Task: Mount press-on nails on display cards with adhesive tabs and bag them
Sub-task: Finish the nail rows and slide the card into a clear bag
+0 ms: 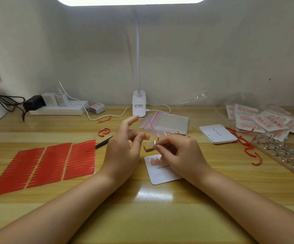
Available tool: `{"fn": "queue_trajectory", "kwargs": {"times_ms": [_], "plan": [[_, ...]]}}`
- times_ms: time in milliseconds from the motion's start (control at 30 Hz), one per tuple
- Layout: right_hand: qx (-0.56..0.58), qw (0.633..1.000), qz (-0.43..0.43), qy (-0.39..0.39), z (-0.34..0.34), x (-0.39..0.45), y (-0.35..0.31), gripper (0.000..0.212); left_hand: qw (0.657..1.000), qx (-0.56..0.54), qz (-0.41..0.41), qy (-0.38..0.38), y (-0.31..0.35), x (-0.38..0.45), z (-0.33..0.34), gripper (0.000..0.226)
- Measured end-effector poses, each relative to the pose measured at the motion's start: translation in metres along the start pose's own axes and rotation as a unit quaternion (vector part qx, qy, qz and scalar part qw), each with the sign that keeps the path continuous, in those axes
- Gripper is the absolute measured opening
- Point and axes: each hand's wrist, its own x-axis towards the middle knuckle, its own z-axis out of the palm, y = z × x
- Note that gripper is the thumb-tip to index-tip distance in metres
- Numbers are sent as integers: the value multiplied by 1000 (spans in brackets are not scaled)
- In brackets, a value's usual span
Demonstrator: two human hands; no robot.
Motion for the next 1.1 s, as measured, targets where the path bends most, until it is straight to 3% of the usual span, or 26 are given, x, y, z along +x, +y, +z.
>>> {"fn": "queue_trajectory", "kwargs": {"times_ms": [300, 533, 733, 1033, 1100], "plan": [[43, 986, 158, 38, -4, 8, -3, 6, 993, 22, -109, -22, -23, 4, 5, 50], [-133, 973, 173, -74, 4, 28, -12, 16, 990, 23, -138, -35, -30, 3, 6, 47], [-247, 950, 163, -96, 20, 29, -11, 26, 988, 23, -145, -43, -28, 3, 5, 47], [-241, 955, 151, -80, -3, 26, -23, 27, 989, 38, -127, -60, -21, 2, 3, 48], [-226, 955, 158, -107, -18, 22, -25, 27, 990, 43, -120, -63, -20, 2, 3, 49]]}}
